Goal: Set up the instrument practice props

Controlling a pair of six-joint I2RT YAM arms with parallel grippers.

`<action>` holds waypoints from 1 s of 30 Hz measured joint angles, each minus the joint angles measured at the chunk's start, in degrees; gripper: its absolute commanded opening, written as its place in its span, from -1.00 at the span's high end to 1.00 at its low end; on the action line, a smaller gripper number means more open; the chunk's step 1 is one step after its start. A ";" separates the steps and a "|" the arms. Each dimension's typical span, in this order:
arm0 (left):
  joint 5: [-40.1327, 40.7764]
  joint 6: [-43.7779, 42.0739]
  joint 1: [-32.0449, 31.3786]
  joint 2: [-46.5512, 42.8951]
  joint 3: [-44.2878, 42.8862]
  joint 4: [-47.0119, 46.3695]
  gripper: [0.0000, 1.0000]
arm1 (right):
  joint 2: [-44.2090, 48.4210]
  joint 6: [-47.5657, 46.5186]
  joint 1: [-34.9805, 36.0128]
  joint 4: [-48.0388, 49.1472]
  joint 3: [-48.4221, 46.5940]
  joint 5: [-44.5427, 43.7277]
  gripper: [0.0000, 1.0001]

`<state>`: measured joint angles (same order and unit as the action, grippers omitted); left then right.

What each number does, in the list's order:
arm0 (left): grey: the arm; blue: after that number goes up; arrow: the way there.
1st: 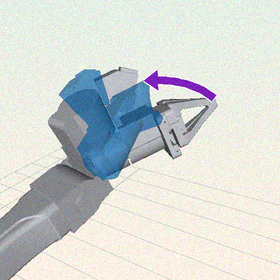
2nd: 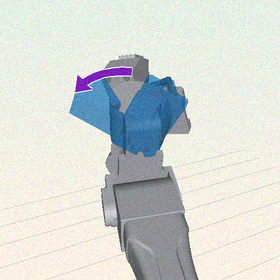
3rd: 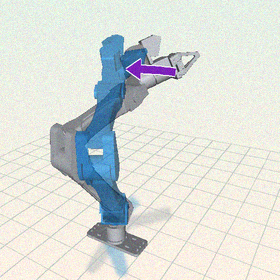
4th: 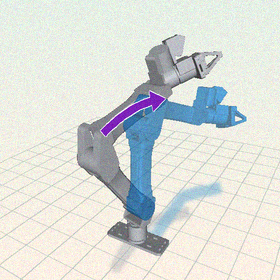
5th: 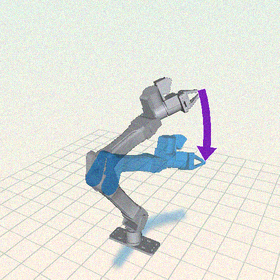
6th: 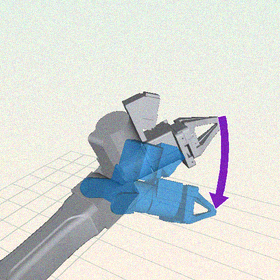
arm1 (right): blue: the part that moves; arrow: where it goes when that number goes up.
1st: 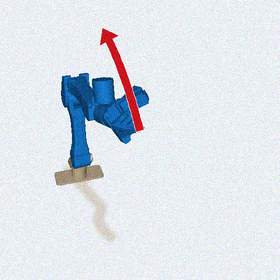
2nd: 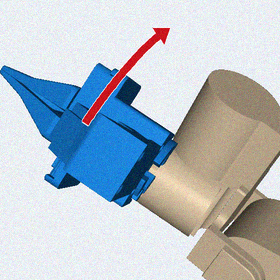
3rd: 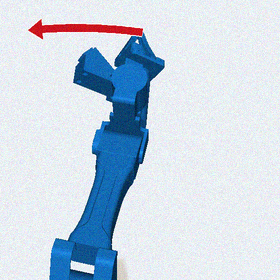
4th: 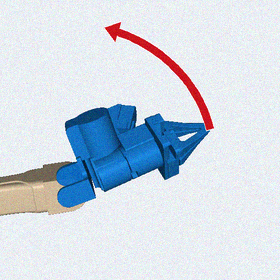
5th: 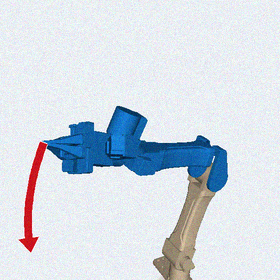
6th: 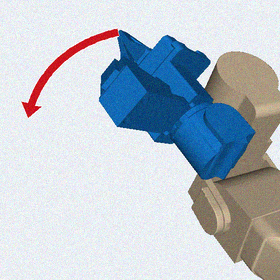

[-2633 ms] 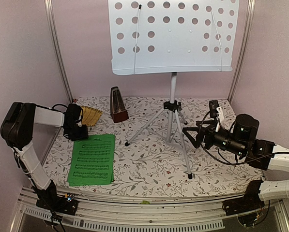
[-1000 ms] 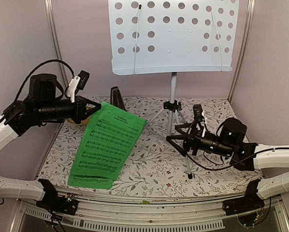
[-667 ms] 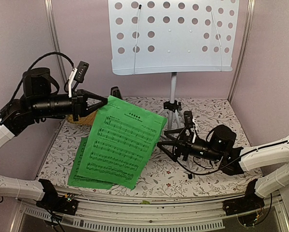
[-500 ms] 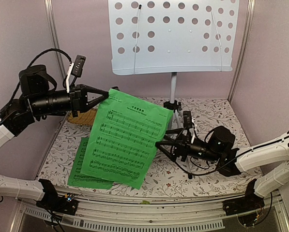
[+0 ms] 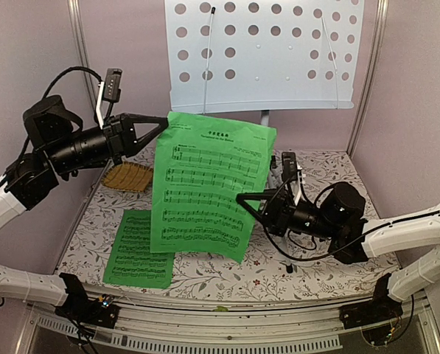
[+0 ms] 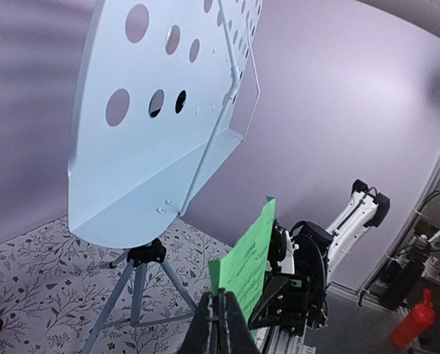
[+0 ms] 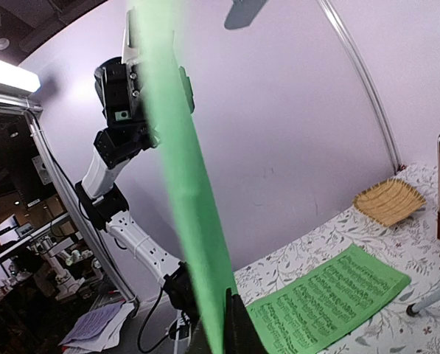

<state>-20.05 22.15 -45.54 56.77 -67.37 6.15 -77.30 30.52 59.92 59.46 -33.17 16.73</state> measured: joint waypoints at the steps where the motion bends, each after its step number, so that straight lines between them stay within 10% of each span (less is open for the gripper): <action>1: 0.00 0.09 -0.15 0.17 0.00 -0.52 0.89 | 1.03 0.48 0.04 -1.62 -0.90 -0.55 1.00; 8: 0.07 0.22 -1.31 1.88 -0.96 -2.40 0.29 | 12.11 -0.63 0.04 -16.65 -5.09 -6.08 1.00; 18: 4.68 -1.92 -8.94 7.26 -10.05 -2.86 0.12 | 25.57 -7.82 0.04 -49.99 -20.20 -10.95 1.00; 30: 28.11 -6.29 -18.25 17.05 -22.75 -2.67 0.18 | 26.08 -16.48 -4.42 -72.96 -43.19 -15.26 1.00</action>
<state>8.05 15.86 -63.79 73.82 -90.13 3.49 -51.22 14.04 55.51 -13.50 -76.36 1.48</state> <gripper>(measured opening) 0.429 0.013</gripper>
